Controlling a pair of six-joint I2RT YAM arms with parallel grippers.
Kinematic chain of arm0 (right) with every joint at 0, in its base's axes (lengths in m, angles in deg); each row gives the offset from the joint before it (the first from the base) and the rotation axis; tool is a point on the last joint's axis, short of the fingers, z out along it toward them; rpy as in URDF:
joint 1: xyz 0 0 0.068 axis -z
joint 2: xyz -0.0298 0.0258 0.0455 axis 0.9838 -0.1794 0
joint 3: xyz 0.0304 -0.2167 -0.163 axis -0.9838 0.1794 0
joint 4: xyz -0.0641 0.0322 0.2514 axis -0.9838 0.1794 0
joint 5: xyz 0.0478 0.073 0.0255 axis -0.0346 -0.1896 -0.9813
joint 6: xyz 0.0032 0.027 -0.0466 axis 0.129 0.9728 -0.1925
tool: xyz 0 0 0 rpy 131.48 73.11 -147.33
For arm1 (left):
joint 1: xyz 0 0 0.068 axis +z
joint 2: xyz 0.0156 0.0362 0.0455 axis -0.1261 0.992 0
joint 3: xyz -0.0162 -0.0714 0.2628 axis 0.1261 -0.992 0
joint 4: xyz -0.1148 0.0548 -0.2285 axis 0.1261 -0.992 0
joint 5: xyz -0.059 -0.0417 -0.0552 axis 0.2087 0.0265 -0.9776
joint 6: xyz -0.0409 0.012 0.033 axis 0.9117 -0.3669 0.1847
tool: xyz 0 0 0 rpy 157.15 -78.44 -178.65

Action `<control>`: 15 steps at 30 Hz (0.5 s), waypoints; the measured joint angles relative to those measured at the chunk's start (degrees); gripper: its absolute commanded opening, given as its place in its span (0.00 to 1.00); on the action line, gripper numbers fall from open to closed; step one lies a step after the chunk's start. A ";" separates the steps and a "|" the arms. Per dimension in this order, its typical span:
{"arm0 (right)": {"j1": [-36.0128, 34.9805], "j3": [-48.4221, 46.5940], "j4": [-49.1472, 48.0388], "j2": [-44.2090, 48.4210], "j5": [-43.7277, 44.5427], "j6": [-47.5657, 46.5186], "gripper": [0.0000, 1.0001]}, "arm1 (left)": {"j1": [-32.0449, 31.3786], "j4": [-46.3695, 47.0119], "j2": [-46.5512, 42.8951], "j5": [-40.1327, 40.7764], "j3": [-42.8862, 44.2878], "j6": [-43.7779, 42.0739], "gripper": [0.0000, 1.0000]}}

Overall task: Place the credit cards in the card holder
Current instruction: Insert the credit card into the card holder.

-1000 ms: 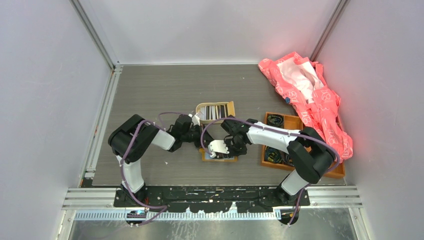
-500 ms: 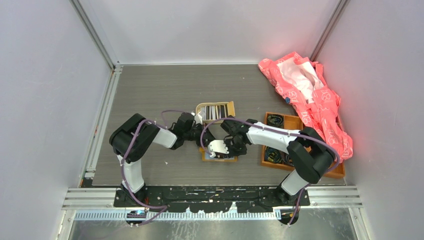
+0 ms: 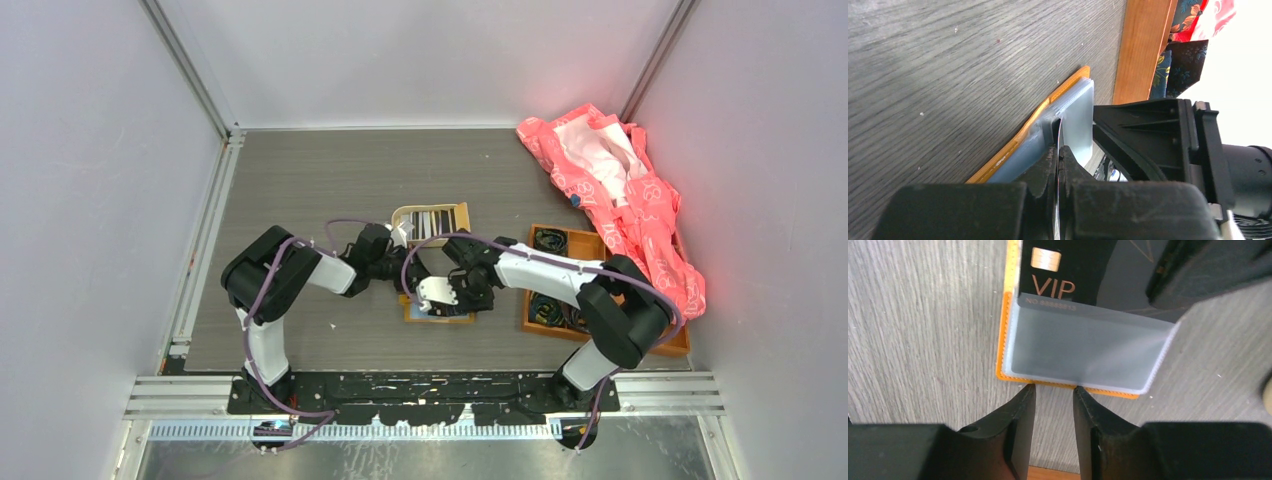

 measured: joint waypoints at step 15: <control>-3.10 -2.71 -3.37 8.46 -8.96 5.79 0.08 | 0.00 1.03 1.22 -0.79 0.46 -0.57 0.02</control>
